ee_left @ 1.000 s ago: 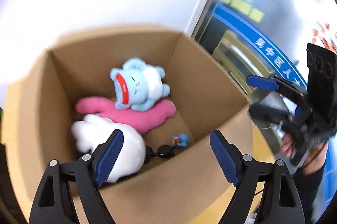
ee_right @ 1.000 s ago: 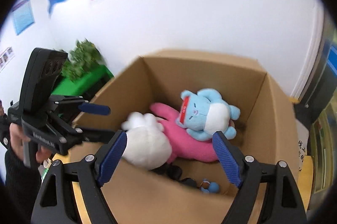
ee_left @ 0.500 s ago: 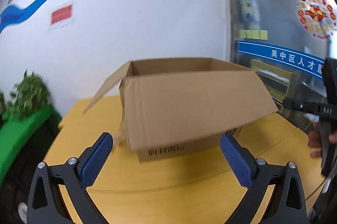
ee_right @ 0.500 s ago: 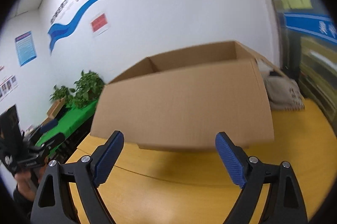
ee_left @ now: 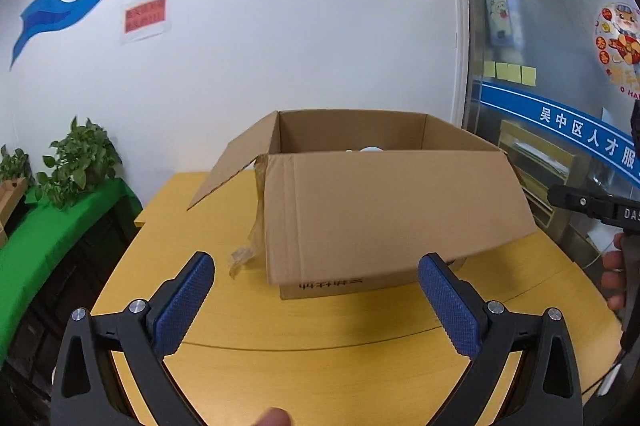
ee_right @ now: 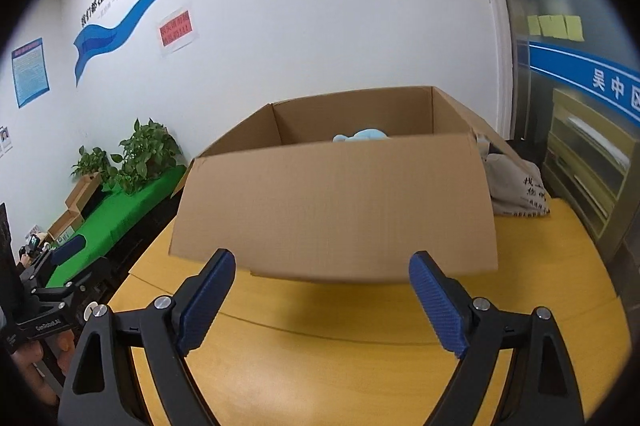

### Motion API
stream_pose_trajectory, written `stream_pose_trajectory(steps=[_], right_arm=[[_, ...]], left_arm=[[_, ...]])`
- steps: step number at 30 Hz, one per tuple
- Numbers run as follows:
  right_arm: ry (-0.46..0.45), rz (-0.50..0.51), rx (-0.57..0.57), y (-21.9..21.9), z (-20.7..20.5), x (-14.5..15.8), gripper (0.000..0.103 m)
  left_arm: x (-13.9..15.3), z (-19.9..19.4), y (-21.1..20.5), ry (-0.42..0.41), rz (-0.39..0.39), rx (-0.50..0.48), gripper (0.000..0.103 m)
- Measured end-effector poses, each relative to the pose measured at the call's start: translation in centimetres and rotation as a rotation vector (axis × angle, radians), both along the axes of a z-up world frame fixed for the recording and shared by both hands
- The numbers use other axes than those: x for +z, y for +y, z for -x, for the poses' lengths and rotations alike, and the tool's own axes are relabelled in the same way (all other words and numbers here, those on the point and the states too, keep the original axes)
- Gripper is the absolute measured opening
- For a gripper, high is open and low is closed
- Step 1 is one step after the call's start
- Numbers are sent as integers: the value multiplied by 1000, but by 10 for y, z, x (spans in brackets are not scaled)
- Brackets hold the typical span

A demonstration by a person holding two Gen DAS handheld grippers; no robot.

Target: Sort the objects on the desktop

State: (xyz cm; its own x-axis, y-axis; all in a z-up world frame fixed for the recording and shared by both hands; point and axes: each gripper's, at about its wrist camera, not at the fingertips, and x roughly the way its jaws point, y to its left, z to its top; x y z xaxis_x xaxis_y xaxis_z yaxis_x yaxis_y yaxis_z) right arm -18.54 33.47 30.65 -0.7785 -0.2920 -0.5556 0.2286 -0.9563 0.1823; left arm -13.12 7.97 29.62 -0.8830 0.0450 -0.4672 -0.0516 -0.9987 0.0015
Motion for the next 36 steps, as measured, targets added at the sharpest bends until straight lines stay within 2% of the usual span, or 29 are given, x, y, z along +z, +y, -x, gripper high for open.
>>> stream_pose_trajectory(steps=[2,7,10,12,15,17,21,25,29,36], right_arm=[[-44,-20,6,-2,24,15,89],[-119,-140,-4,-18,99,54,89],[-209,-158,-7,-24,147,58,89],[-259,-143,-12,-23,173,57,89],[-299,-126,-42,-18,202,50,89],[-312,-134,-72,-15,216,43,89],[-320,-181,-93,-17,233,19,89],[-341,-223,-92,-21,248,4,89],[-344,-241,-92,-23,255,-1,89],[-358,-252,-89,-24,260,-12,89]], left_arm=[[17,26,-1,-47,13,27,103],[55,102,-7,-131,-37,49,103],[59,143,-6,-192,-43,63,103],[55,173,-5,-263,-58,67,103],[47,213,-1,-341,-53,89,103],[44,224,3,-316,-37,106,103],[40,231,16,-217,4,99,103],[33,246,20,-236,-7,75,103],[27,259,27,-232,22,76,103],[17,268,30,-254,2,58,103]])
